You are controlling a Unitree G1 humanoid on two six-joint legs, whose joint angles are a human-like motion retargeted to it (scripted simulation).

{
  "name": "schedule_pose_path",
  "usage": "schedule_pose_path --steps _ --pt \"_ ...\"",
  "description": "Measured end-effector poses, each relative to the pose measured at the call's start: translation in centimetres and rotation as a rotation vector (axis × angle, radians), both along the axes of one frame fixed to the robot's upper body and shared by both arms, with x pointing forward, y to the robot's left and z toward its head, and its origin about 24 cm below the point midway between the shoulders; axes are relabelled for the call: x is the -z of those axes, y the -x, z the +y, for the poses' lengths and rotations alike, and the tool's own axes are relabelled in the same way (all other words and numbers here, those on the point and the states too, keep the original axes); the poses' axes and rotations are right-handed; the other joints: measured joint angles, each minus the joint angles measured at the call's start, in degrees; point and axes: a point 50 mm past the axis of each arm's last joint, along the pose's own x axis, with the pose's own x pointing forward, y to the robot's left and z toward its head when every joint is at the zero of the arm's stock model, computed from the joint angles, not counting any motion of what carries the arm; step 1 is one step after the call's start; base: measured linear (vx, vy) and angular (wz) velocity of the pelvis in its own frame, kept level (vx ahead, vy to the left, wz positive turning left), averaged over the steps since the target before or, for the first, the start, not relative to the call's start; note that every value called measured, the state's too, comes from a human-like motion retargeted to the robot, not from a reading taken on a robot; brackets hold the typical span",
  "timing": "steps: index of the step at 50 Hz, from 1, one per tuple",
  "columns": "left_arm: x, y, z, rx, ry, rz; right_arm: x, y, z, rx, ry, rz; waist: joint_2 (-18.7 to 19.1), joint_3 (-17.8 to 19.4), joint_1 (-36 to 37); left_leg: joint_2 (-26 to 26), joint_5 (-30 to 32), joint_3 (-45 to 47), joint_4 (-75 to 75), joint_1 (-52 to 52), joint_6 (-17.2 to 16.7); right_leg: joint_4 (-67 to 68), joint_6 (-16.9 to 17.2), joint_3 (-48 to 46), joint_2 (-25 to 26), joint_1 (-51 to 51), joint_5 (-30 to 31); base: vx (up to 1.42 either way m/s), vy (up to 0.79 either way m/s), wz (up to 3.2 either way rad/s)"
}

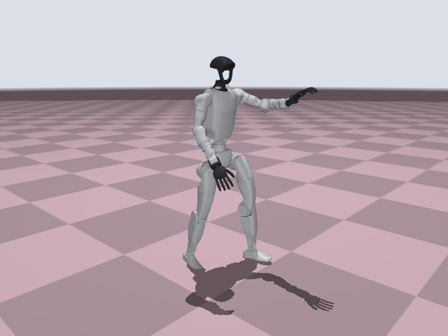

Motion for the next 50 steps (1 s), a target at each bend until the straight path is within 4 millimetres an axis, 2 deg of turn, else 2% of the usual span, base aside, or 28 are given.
schedule_pose_path --steps 2,6,8,11,14,16,18,20,23,26,30,36,38,40,43,47,50 --pt "0.1 -0.4 -0.1 -0.003 -0.009 0.015 0.0 -0.1 0.6 -0.024 -0.012 -0.01 0.3 0.4 0.2 1.0 1.4 0.6 -8.3 0.8 -2.1 0.2 0.5 0.5 0.7 1.0 -0.9 0.46 0.16 -0.38" --pt "2.1 -1.5 0.3 -0.054 -0.032 0.127 0.6 0.3 1.6 -0.095 -0.01 0.005 0.1 1.2 -0.4 2.6 -1.3 4.0 -13.3 0.8 -4.1 1.6 1.1 1.0 0.9 2.8 -2.5 0.49 0.21 -0.31" --pt "4.1 -2.0 1.1 -0.11 -0.04 0.232 1.1 0.8 2.0 -0.131 0.0 0.039 -0.3 1.7 -1.0 3.1 0.7 4.6 -13.3 1.5 -3.7 3.0 0.7 1.4 1.0 3.6 -2.7 0.52 0.25 -0.32" --pt "8.6 -2.2 2.9 -0.219 -0.03 0.457 2.1 2.0 2.5 -0.17 0.009 0.11 -1.1 2.9 -2.7 3.6 6.1 3.7 -13.2 4.1 -2.0 7.2 -1.1 2.4 1.2 4.5 -1.9 0.54 0.28 -0.25" --pt "13.9 -1.0 5.0 -0.335 0.004 0.693 3.2 3.5 3.0 -0.172 -0.004 0.17 -2.7 5.1 -4.9 3.8 4.5 3.0 -11.0 7.4 -0.2 17.7 -5.4 3.7 1.0 2.4 1.6 0.53 0.3 -0.05" --pt "17.1 0.4 6.3 -0.407 0.023 0.813 3.8 4.7 3.3 -0.161 -0.025 0.198 -4.1 6.4 -5.9 3.8 1.6 3.0 -9.3 9.4 0.5 28.9 -10.2 4.5 0.9 -2.4 5.5 0.47 0.29 -0.07" --pt "19.6 1.7 7.3 -0.462 0.026 0.894 4.3 5.8 3.5 -0.152 -0.051 0.219 -5.4 7.0 -6.4 3.9 -0.8 3.3 -7.7 10.2 0.8 40.4 -14.4 4.2 0.5 -9.3 9.0 0.41 0.26 -0.12" --pt "21.2 2.8 7.8 -0.495 0.021 0.936 4.6 6.8 3.5 -0.144 -0.074 0.233 -6.0 7.4 -6.7 4.1 -1.8 3.4 -8.0 10.9 0.7 48.4 -17.8 2.4 0.1 -16.0 9.4 0.36 0.24 -0.03" --pt "23.3 3.8 7.5 -0.485 0.022 0.975 4.9 8.4 3.0 -0.135 -0.093 0.252 -5.6 7.7 -7.7 4.4 -3.7 2.7 -7.5 10.8 0.3 51.0 -18.9 -2.0 0.3 -22.3 6.5 0.34 0.21 0.25" --pt "24.8 4.2 6.3 -0.44 0.044 0.99 5.3 9.8 2.3 -0.102 -0.092 0.278 -4.8 8.3 -8.5 4.4 -5.2 1.4 -7.4 11.0 -0.5 43.8 -18.0 -6.8 1.7 -25.0 6.3 0.34 0.16 0.42" --pt "26.3 4.6 4.7 -0.376 0.078 0.993 5.8 11.6 1.4 -0.054 -0.074 0.318 -4.9 9.0 -9.0 2.7 -8.1 0.0 -6.7 12.0 -1.4 25.8 -12.8 -10.4 3.7 -25.5 8.2 0.37 0.11 0.44" --pt "27.2 4.8 3.2 -0.329 0.117 0.996 6.3 12.8 1.5 -0.043 -0.054 0.364 -7.5 10.8 -10.1 -2.9 -13.1 -2.9 -5.6 15.6 -2.3 -2.7 -2.2 -6.4 4.7 -23.7 19.0 0.43 0.04 0.59" --pt "27.5 4.9 2.8 -0.31 0.134 0.998 6.4 13.1 1.5 -0.053 -0.054 0.374 -7.5 10.9 -10.7 -3.9 -14.8 -4.0 -5.4 17.3 -2.8 -7.4 1.0 -5.6 4.4 -23.7 19.1 0.51 0.0 0.59" --pt "27.7 5.0 2.5 -0.282 0.153 0.989 6.4 13.4 1.4 -0.053 -0.056 0.378 -6.7 10.2 -11.3 -4.3 -16.2 -4.9 -5.1 18.9 -3.4 -9.3 2.8 -6.1 4.2 -23.6 17.4 0.54 -0.02 0.49" --pt "27.1 4.7 2.1 -0.221 0.194 0.929 6.2 13.1 0.7 -0.028 -0.047 0.369 -4.8 8.5 -12.2 -4.4 -17.7 -6.1 -3.9 21.0 -3.9 -9.1 2.6 -7.4 3.9 -22.2 18.0 0.58 -0.05 0.38" --pt "24.9 4.3 2.1 -0.137 0.226 0.796 5.8 12.2 -0.5 0.032 -0.024 0.34 -2.3 6.1 -12.5 -4.3 -18.1 -6.7 2.0 22.0 -3.1 -7.8 0.7 -7.6 3.1 -18.8 20.9 0.61 -0.1 0.17" --pt "22.8 4.0 2.1 -0.08 0.218 0.693 5.5 11.6 -1.2 0.076 -0.005 0.316 -1.1 4.4 -11.4 -3.3 -15.3 -6.2 13.6 19.5 -1.3 -4.0 -0.4 -6.9 2.3 -16.4 16.6 0.59 -0.14 -0.06"
